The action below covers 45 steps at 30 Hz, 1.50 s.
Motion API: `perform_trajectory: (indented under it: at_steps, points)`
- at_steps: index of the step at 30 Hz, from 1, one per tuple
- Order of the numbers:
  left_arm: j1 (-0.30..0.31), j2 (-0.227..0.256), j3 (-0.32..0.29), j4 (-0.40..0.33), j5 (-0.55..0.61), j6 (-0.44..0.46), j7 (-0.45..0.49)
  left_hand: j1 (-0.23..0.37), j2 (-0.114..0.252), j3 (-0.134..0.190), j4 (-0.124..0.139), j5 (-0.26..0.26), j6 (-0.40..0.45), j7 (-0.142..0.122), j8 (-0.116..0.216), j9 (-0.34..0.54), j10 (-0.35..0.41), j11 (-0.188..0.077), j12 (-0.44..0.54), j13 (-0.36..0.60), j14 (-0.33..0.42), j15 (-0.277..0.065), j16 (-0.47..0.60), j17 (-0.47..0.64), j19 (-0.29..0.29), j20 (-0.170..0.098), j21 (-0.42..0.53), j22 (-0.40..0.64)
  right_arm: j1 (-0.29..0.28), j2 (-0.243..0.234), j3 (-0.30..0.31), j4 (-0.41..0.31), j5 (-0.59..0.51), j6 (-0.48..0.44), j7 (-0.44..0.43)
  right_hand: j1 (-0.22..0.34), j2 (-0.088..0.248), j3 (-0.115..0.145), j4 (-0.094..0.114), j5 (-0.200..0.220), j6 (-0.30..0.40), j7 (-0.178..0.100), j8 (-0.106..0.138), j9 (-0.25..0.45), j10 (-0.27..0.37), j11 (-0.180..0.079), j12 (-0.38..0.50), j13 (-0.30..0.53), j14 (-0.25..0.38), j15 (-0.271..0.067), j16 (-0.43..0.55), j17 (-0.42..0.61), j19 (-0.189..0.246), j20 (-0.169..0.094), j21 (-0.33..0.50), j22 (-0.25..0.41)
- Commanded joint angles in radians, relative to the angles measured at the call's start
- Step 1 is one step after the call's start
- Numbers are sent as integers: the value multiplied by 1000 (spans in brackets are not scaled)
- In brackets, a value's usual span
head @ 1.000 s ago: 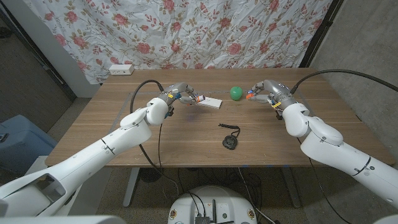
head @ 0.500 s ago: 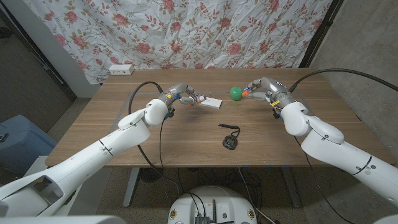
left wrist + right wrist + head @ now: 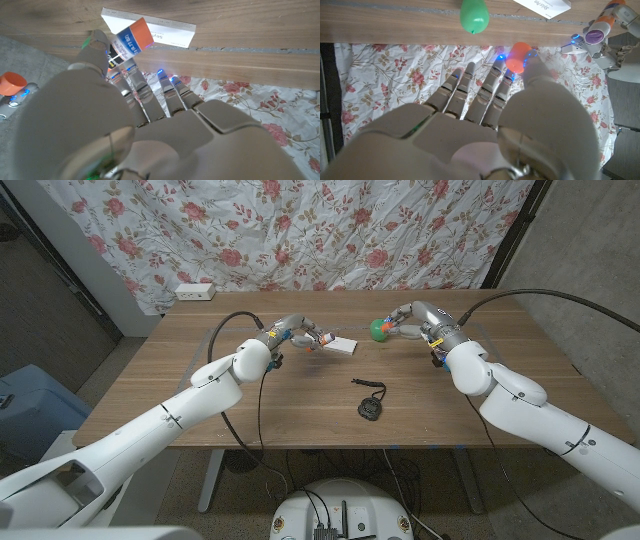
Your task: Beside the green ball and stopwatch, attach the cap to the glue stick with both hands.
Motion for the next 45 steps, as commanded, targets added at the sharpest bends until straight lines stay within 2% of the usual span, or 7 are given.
perform_trajectory:
  at_steps: [1, 25, 45]
  points:
    - [-24, -12, 15, 35, -10, -48, -1, -68, 69, 4, 7, 3, 79, 86, 5, 4, 29, -11, 3, 11, -7, -111, -3, 3, -3, -35, 3, 2, 40, 23, -24, 37, 19, 63, 9, 1, 7, -5, 1, -2, 9, 3, -2, 1, 8, -1, -1, 2, -4, -146, 6, 4, -5, -12, -2, 3]
    - [-46, -39, 29, 76, -8, -72, 3, -71, 72, 5, 7, 3, 79, 88, 5, 4, 30, -11, 3, 11, -9, -111, -3, 3, -4, -36, 3, 2, 111, 68, -72, 106, 13, 136, 46, -7, 12, -15, 3, -1, 7, 2, -13, -4, 2, -1, -5, 2, -8, -144, 7, 5, -9, -4, -2, 3]
    - [-53, -42, 36, 85, 0, -77, -2, -73, 74, 6, 7, 3, 76, 91, 4, 5, 31, -11, 4, 11, -10, -110, -2, 3, -5, -36, 3, 2, 142, 114, -114, 122, -40, 124, 50, -11, 19, -23, 3, 1, 4, 2, -23, -6, -5, -1, -8, 2, -7, -142, 10, 7, -10, 3, -1, 3]
